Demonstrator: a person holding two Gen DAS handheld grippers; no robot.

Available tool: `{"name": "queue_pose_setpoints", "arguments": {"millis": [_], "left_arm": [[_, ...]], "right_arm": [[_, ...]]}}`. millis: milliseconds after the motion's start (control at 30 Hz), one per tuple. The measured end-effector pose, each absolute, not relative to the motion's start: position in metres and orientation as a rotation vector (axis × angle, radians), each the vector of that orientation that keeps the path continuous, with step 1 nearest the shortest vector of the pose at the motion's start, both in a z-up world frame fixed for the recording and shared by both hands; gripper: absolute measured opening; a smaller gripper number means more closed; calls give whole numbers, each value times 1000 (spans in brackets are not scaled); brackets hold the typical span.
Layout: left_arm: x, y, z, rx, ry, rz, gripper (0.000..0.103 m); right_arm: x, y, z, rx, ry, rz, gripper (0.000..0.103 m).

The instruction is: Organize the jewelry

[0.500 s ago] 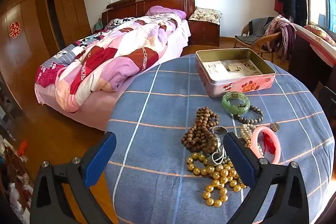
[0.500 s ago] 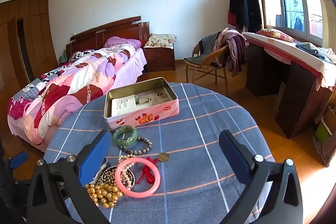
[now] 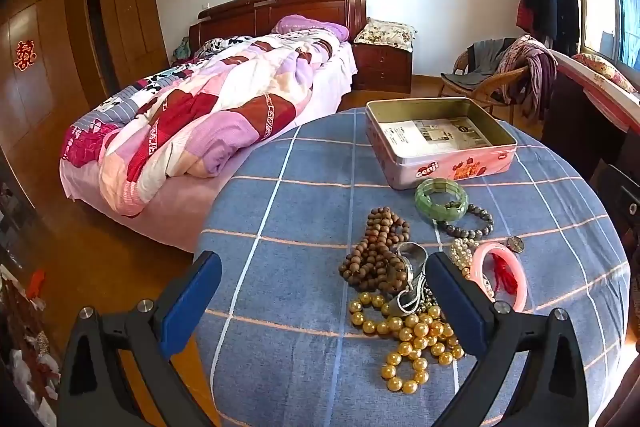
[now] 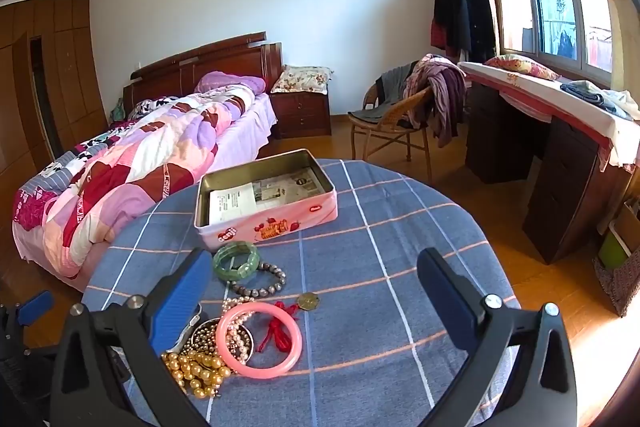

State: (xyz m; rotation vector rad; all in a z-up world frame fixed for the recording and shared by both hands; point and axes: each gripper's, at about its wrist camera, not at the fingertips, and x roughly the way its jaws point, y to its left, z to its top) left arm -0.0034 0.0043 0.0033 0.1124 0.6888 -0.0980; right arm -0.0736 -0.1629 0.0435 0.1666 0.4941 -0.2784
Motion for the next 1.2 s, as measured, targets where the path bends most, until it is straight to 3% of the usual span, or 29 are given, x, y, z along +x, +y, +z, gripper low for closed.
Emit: {"name": "queue_pose_setpoints", "arguments": {"millis": [1200], "left_arm": [[-9, 2, 7, 113, 672, -116, 102]], "right_arm": [[-76, -172, 41, 185, 512, -307, 103]]}}
